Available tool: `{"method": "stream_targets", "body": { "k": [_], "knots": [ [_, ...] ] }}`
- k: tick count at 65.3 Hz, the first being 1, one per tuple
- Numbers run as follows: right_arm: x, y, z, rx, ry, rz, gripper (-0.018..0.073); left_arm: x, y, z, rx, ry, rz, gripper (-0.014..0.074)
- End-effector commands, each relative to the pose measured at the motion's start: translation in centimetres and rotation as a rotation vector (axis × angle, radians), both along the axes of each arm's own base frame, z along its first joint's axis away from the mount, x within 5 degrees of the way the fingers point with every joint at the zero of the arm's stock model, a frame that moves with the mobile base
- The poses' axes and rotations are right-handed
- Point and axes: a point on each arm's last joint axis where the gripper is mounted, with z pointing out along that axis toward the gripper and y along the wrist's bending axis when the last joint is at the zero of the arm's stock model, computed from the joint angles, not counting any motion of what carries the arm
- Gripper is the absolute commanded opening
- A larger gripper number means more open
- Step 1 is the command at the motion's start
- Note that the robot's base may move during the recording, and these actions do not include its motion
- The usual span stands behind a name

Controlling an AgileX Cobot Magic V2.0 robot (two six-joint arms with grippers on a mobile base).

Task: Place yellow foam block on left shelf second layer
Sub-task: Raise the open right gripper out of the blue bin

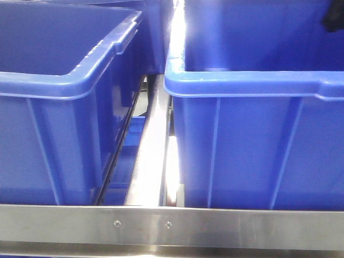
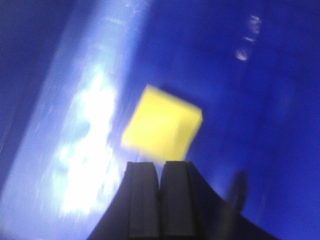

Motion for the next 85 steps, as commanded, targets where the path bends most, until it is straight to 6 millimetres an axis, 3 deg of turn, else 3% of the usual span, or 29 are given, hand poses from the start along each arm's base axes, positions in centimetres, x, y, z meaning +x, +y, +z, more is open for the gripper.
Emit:
{"method": "stream_targets", "body": {
  "k": [1, 30, 51, 61, 85],
  "knots": [
    [-2.1, -0.5, 1.5, 0.030, -0.148, 0.007, 0.0057, 0.1, -0.1, -0.1, -0.007, -0.053, -0.014, 0.0136],
    [-13.3, -3.3, -1.4, 0.098, -0.421, 0.010, 0.0057, 0.1, -0.1, -0.1, -0.007, -0.053, -0.014, 0.0136],
    [-21.3, -5.3, -1.1, 0.173, -0.719, 0.009, 0.0057, 0.1, -0.1, -0.1, -0.007, -0.053, -0.014, 0.0136],
    [-22.8, -5.7, -1.1, 0.185, -0.765, 0.008, 0.0057, 0.1, -0.1, -0.1, -0.007, -0.053, -0.014, 0.0136],
    [-22.8, -5.7, -1.1, 0.186, -0.769, 0.008, 0.0057, 0.1, -0.1, -0.1, -0.007, -0.053, -0.014, 0.0136]
  ]
}}
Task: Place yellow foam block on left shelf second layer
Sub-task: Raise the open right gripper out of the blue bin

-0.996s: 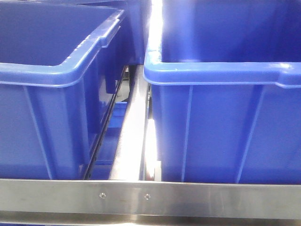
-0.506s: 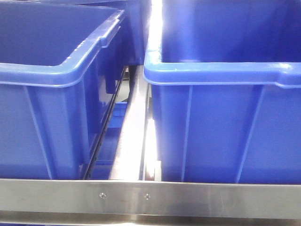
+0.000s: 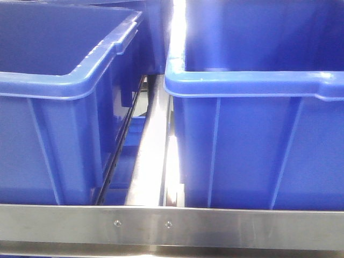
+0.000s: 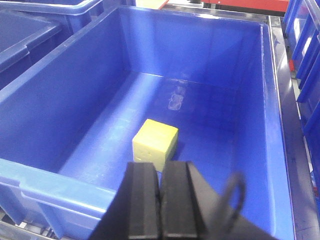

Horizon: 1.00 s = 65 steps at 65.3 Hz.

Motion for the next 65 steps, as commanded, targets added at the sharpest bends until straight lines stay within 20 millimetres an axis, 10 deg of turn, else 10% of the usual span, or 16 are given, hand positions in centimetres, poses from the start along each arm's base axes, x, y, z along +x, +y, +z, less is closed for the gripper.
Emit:
{"method": "stream_targets", "body": {
  "k": [1, 45, 65],
  "knots": [
    [0.0, 0.0, 1.4, 0.017, -0.092, 0.002, 0.0057, 0.1, -0.1, -0.1, -0.007, -0.053, -0.014, 0.0136],
    [2.7, -0.7, -10.0, -0.011, -0.245, -0.254, 0.0057, 0.1, -0.1, -0.1, -0.007, -0.053, -0.014, 0.0136],
    [2.7, -0.7, -10.0, -0.012, -0.243, -0.254, 0.0057, 0.1, -0.1, -0.1, -0.007, -0.053, -0.014, 0.0136]
  ]
}}
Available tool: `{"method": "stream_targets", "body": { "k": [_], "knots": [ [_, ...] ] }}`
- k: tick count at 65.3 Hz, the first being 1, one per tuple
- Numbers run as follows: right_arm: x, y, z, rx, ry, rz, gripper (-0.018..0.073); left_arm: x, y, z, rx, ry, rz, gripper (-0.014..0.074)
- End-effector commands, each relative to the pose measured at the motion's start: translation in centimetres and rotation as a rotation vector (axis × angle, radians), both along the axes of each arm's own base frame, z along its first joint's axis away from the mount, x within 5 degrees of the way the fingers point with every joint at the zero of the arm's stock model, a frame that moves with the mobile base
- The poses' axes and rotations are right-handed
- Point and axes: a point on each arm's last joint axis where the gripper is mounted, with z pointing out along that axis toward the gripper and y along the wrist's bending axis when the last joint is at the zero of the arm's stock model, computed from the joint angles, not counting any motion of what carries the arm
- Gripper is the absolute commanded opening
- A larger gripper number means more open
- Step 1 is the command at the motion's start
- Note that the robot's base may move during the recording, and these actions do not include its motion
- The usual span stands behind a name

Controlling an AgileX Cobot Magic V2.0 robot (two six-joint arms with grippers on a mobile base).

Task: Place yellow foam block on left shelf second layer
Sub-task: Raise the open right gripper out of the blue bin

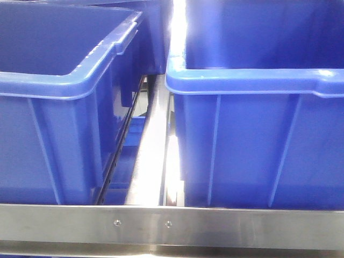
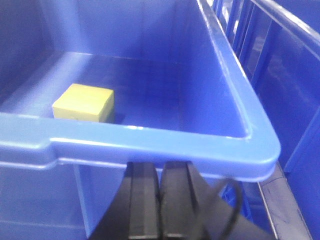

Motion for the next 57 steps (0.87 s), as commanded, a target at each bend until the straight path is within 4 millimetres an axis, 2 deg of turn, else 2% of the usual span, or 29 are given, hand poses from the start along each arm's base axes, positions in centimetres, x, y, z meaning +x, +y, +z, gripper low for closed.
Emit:
{"method": "stream_targets", "body": {
  "k": [1, 57],
  "knots": [
    [-0.25, 0.00, 1.87, -0.019, -0.150, -0.004, 0.0057, 0.15, -0.12, -0.13, -0.007, -0.053, -0.014, 0.0136],
    [-0.25, 0.00, 1.87, -0.019, -0.150, -0.004, 0.0057, 0.15, -0.12, -0.13, -0.007, -0.053, -0.014, 0.0136]
  ]
}}
